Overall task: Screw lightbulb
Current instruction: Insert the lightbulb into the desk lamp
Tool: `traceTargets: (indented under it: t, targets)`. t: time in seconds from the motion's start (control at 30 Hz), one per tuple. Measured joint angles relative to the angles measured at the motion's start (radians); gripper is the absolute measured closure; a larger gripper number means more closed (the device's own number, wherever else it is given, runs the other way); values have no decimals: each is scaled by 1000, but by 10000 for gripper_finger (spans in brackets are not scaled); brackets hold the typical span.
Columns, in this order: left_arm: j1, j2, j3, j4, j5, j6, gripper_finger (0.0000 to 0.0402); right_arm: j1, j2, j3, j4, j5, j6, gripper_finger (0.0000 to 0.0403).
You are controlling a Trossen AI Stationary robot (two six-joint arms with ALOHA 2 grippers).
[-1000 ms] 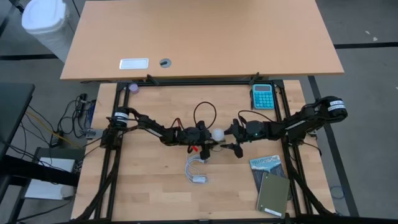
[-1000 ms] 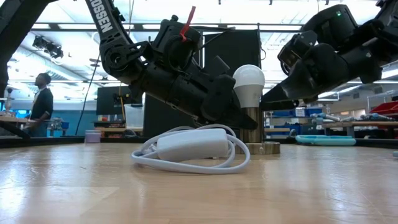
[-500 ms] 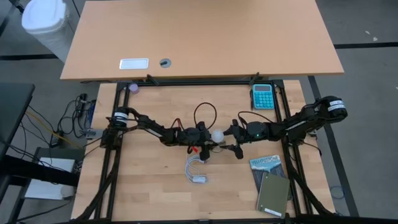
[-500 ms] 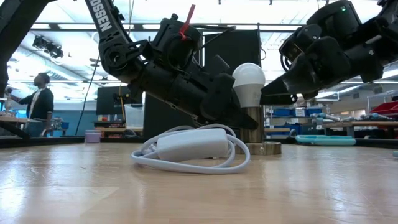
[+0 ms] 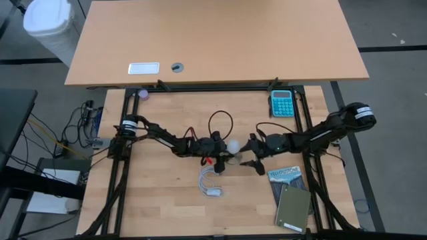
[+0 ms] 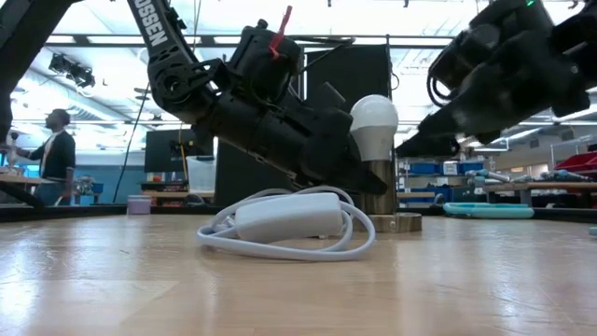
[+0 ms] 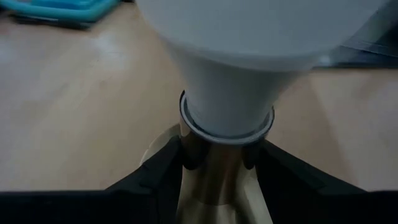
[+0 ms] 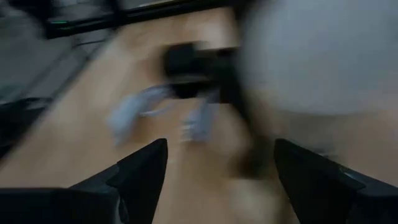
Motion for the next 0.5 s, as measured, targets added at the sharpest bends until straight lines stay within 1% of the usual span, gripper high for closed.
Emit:
traceTargets:
  t: [0.1, 0.2, 0.27, 0.4, 0.43, 0.5]
  targets:
    - [7, 0, 0, -1, -17, -5, 213, 5, -49, 0, -66, -48, 36, 108]
    - [7, 0, 0, -1, -20, -4, 213, 29, -92, 0, -118, -40, 52, 108]
    - [9, 0, 0, -1, -15, -4, 213, 43, -112, 0, -157, 12, 39, 108]
    - [9, 0, 0, -1, -11, -4, 213, 42, -109, 0, -179, 220, -13, 108]
    - [9, 0, 0, -1, -11, -4, 213, 31, -100, 0, -161, 242, -32, 108]
    - [9, 0, -1, 0, -9, -4, 213, -2, -76, 0, -103, 233, -58, 110]
